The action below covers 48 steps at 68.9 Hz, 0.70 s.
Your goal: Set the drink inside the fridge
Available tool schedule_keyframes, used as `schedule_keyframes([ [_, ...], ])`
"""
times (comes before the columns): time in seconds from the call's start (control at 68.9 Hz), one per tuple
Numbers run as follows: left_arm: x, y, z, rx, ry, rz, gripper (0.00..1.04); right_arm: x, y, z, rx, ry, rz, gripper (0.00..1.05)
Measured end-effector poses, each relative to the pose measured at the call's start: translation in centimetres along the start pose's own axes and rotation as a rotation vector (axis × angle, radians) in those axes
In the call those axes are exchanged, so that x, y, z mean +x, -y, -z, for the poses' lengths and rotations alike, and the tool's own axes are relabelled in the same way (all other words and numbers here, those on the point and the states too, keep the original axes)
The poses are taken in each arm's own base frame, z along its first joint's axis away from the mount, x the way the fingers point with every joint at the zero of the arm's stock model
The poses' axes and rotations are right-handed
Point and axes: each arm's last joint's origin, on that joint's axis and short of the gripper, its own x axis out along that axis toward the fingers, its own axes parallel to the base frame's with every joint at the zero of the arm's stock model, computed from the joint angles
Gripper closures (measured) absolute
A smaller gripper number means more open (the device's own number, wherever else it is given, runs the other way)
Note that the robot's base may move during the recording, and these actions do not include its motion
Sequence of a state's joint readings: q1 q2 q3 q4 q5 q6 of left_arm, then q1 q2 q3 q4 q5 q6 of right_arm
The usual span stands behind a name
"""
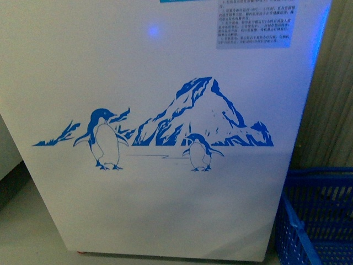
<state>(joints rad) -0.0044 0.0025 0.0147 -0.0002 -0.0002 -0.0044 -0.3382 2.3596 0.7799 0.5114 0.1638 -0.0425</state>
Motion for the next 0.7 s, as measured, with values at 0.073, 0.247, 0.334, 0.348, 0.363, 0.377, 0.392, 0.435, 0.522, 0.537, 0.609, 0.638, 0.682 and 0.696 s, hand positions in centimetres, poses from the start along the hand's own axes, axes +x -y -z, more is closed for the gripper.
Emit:
schedule_keyframes([
  [0.073, 0.0, 0.0, 0.0, 0.000, 0.000, 0.000, 0.08, 2.1, -0.1, 0.8, 0.001, -0.040, -0.002, 0.08],
  [0.247, 0.0, 0.0, 0.0, 0.000, 0.000, 0.000, 0.08, 6.0, -0.7, 2.2, -0.005, -0.100, -0.004, 0.08],
  [0.334, 0.0, 0.0, 0.0, 0.000, 0.000, 0.000, 0.08, 7.4, -1.1, 2.9, -0.013, -0.124, -0.009, 0.08],
  [0.348, 0.0, 0.0, 0.0, 0.000, 0.000, 0.000, 0.08, 7.9, -1.3, 3.1, -0.017, -0.134, -0.010, 0.08],
  [0.363, 0.0, 0.0, 0.0, 0.000, 0.000, 0.000, 0.08, 8.3, -1.4, 3.3, -0.020, -0.141, -0.012, 0.08],
  [0.377, 0.0, 0.0, 0.0, 0.000, 0.000, 0.000, 0.08, 8.4, -1.5, 3.4, -0.022, -0.145, -0.013, 0.08],
  [0.392, 0.0, 0.0, 0.0, 0.000, 0.000, 0.000, 0.08, 8.7, -1.7, 3.6, -0.026, -0.152, -0.014, 0.08],
  [0.435, 0.0, 0.0, 0.0, 0.000, 0.000, 0.000, 0.08, 9.3, -2.0, 3.9, -0.033, -0.163, -0.022, 0.08],
  [0.522, 0.0, 0.0, 0.0, 0.000, 0.000, 0.000, 0.08, 10.1, -2.6, 4.3, -0.042, -0.180, -0.029, 0.08],
  [0.537, 0.0, 0.0, 0.0, 0.000, 0.000, 0.000, 0.08, 10.3, -2.6, 4.4, -0.043, -0.182, -0.029, 0.08],
  [0.609, 0.0, 0.0, 0.0, 0.000, 0.000, 0.000, 0.08, 11.1, -3.1, 4.7, -0.051, -0.194, -0.030, 0.08],
  [0.638, 0.0, 0.0, 0.0, 0.000, 0.000, 0.000, 0.08, 11.3, -3.2, 4.8, -0.054, -0.197, -0.031, 0.08],
  [0.682, 0.0, 0.0, 0.0, 0.000, 0.000, 0.000, 0.08, 11.8, -3.4, 5.1, -0.058, -0.204, -0.032, 0.08],
  [0.696, 0.0, 0.0, 0.0, 0.000, 0.000, 0.000, 0.08, 11.9, -3.4, 5.2, -0.059, -0.207, -0.033, 0.08],
])
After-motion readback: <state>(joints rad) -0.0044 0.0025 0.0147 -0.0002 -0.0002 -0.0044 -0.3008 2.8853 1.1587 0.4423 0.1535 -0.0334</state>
